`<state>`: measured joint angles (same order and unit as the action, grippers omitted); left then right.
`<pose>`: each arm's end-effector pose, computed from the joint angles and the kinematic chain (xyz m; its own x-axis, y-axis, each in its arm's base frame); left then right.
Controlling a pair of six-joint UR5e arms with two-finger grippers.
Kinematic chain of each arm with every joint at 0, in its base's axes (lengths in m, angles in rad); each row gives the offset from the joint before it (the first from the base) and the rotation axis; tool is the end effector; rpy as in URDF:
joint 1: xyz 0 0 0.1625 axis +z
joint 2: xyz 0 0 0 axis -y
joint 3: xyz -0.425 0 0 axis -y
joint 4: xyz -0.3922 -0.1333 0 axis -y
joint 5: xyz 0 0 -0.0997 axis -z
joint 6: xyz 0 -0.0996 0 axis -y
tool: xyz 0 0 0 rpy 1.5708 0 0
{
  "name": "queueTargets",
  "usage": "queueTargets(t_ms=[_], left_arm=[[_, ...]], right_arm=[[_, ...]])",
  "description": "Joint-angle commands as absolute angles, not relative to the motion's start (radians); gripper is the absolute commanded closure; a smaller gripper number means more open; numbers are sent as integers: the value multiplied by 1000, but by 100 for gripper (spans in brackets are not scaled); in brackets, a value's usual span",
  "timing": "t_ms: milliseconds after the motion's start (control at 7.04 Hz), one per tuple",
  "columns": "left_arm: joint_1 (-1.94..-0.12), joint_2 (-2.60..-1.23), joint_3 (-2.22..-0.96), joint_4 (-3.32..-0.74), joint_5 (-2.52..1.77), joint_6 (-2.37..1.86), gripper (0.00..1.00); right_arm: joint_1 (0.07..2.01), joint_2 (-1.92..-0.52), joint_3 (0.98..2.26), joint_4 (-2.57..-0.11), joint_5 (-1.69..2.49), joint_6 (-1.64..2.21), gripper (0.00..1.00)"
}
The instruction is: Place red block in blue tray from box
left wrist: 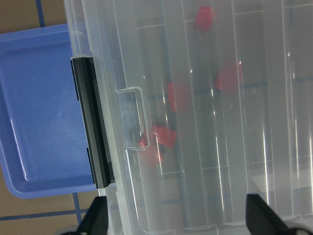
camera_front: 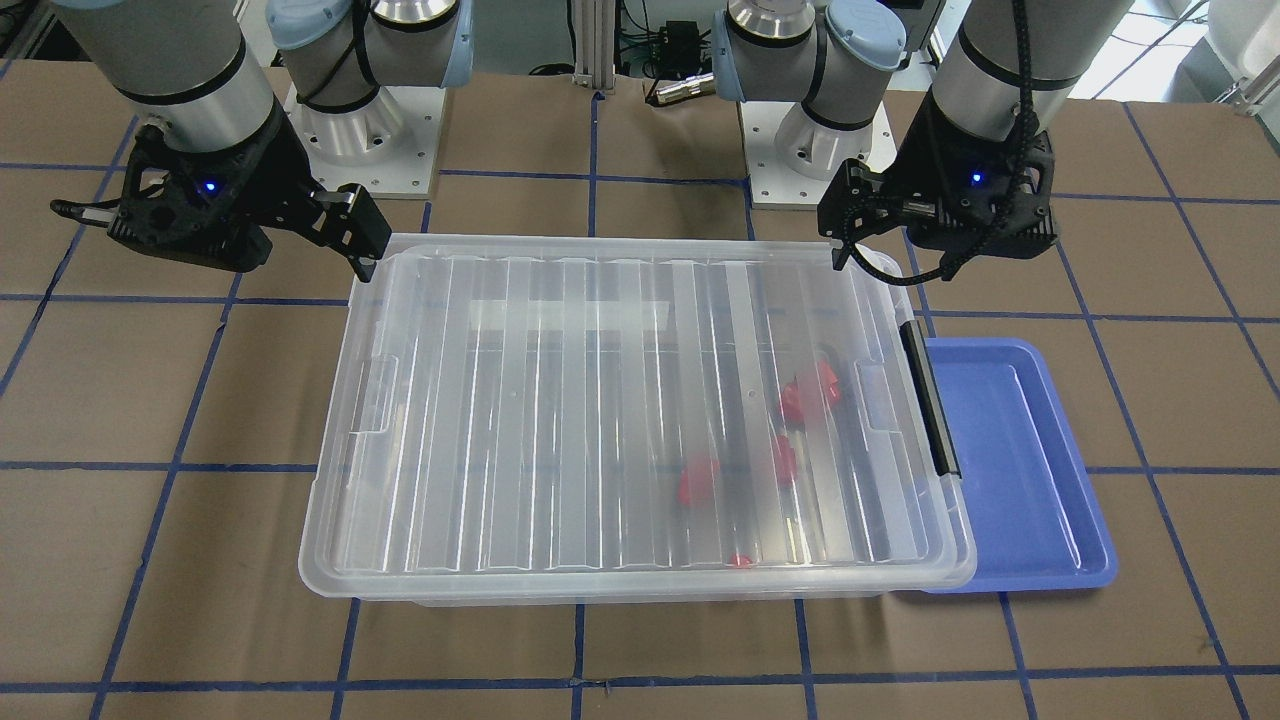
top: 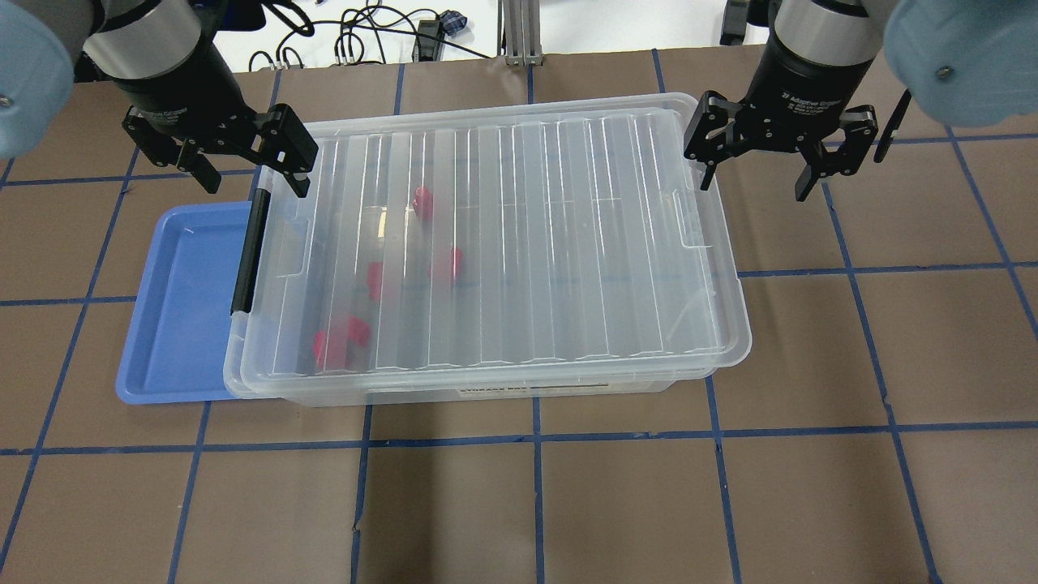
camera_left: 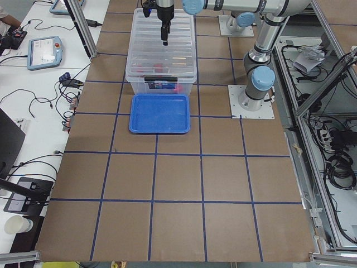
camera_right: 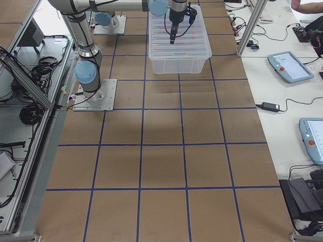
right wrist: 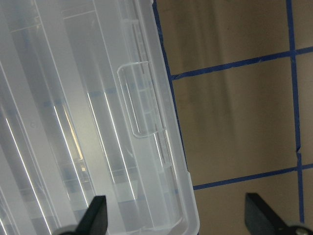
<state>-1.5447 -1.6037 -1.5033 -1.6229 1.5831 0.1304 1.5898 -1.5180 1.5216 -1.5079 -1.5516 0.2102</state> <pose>-0.1189 -0.5072 0.4995 -0.9945 0.1043 -0.0099 0.1041 0.9944 0.0190 0.1448 -0.5048 0.4795 -0.9816 0.1908 -0.0049 0.1900 0.9793 0.0690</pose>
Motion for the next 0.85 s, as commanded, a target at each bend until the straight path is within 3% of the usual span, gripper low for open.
queueTargets(t_ms=[0, 711], left_arm=[[-1545, -1606, -1503, -1623, 1583, 130, 0], [-1545, -1605, -1506, -1620, 1582, 129, 0]], right_arm=[[1589, -1519, 1522, -1511, -1546, 210, 0], [1586, -1514, 1522, -1516, -1548, 213, 0]])
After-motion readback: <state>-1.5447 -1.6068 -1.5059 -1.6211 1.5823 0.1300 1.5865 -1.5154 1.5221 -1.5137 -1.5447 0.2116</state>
